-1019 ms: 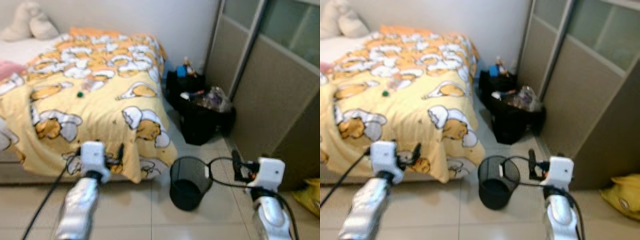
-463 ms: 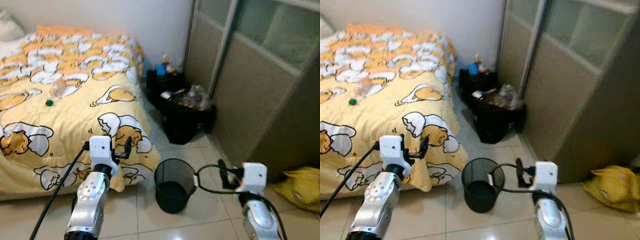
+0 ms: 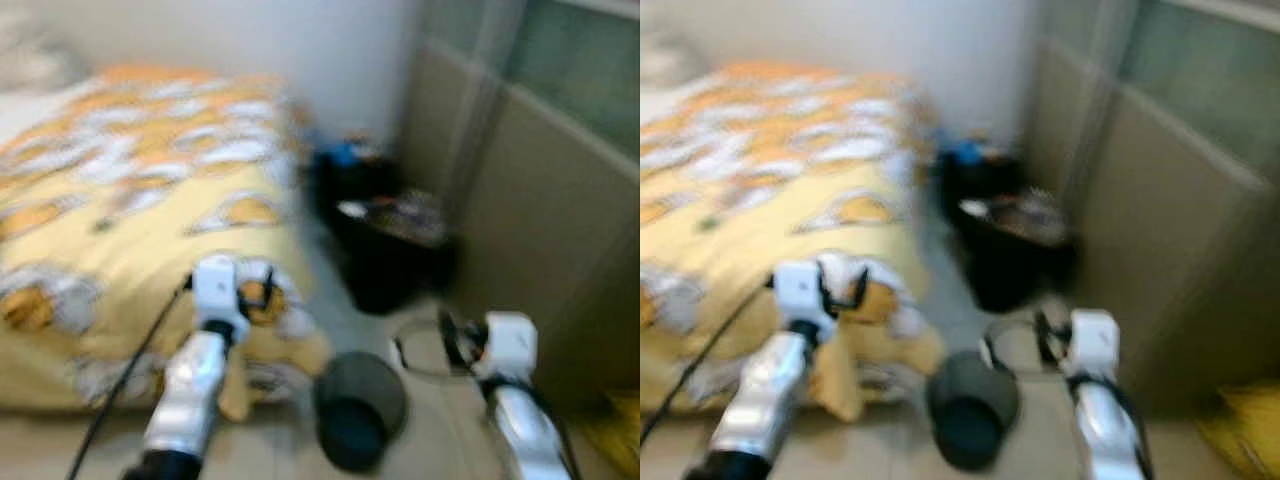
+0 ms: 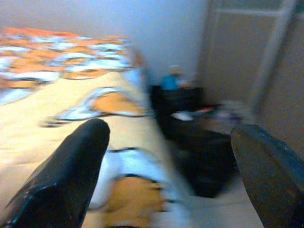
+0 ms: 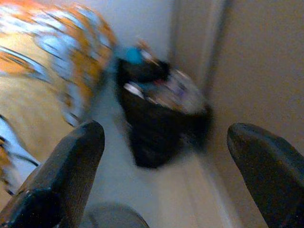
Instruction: Clean up the room
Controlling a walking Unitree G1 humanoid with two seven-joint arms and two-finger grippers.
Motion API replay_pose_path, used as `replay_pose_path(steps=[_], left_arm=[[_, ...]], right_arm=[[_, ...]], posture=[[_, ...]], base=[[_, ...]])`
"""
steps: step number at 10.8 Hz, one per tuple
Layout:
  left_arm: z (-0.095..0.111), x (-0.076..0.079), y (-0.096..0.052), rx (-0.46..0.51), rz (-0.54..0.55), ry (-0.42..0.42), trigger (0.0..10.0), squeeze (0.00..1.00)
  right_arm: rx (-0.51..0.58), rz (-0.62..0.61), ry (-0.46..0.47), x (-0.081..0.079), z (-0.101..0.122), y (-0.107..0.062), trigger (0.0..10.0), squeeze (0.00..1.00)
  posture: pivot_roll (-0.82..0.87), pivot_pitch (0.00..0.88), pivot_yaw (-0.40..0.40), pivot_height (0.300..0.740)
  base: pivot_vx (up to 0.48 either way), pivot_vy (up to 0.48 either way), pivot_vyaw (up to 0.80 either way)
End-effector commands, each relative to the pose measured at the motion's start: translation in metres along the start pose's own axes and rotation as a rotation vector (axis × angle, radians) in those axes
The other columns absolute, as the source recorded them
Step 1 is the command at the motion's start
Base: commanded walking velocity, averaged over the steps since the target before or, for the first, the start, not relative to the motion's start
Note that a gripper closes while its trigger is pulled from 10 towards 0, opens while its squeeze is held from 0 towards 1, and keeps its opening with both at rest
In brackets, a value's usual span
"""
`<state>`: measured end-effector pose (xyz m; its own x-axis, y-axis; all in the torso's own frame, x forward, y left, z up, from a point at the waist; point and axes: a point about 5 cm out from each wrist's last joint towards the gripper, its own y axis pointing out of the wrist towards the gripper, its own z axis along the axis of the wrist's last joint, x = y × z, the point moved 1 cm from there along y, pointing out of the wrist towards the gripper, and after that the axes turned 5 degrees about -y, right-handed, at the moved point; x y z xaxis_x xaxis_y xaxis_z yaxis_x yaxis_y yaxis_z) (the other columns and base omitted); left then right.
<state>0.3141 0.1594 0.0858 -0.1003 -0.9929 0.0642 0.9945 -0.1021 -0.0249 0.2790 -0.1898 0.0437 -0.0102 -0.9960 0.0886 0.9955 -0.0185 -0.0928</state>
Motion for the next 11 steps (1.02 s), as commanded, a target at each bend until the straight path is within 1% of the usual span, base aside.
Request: replay_pose_path(steps=[1, 2, 3, 5, 8, 11], left_arm=[[0.0, 0.002, 0.004, -0.006, -0.018, 0.0, 10.0, 0.0], [0.003, 0.0, 0.007, -0.004, -0.007, -0.025, 10.0, 0.0], [0.004, -0.001, 0.009, -0.007, -0.017, -0.001, 10.0, 0.0], [0.004, -0.007, 0.012, -0.021, 0.002, 0.006, 10.0, 0.0], [-0.001, -0.008, 0.01, -0.034, 0.008, 0.012, 10.0, 0.0], [-0.003, -0.011, 0.009, -0.037, 0.027, 0.025, 10.0, 0.0]], right_arm=[[0.001, 0.013, 0.005, -0.007, 0.0, 0.001, 10.0, 0.0], [-0.003, 0.013, 0.01, -0.007, -0.001, 0.002, 10.0, 0.0], [-0.001, 0.01, 0.016, -0.007, -0.001, 0.003, 10.0, 0.0], [-0.006, -0.004, 0.025, -0.005, -0.002, 0.004, 10.0, 0.0], [-0.012, -0.003, 0.03, -0.004, -0.004, 0.004, 10.0, 0.0], [-0.021, 0.021, 0.036, -0.009, -0.007, 0.003, 10.0, 0.0]], posture=[[0.16, 0.0, 0.009, 0.74], [0.16, 0.0, 0.012, 0.74], [0.16, 0.0, 0.015, 0.74], [0.16, 0.0, 0.023, 0.74], [0.17, 0.0, 0.025, 0.74], [0.17, 0.0, 0.02, 0.74]], base=[[0.0, 0.0, 0.0], [0.0, 0.48, 0.0], [0.0, 0.48, 0.0], [0.0, 0.48, 0.0], [0.0, 0.48, 0.0], [0.0, 0.48, 0.0]])
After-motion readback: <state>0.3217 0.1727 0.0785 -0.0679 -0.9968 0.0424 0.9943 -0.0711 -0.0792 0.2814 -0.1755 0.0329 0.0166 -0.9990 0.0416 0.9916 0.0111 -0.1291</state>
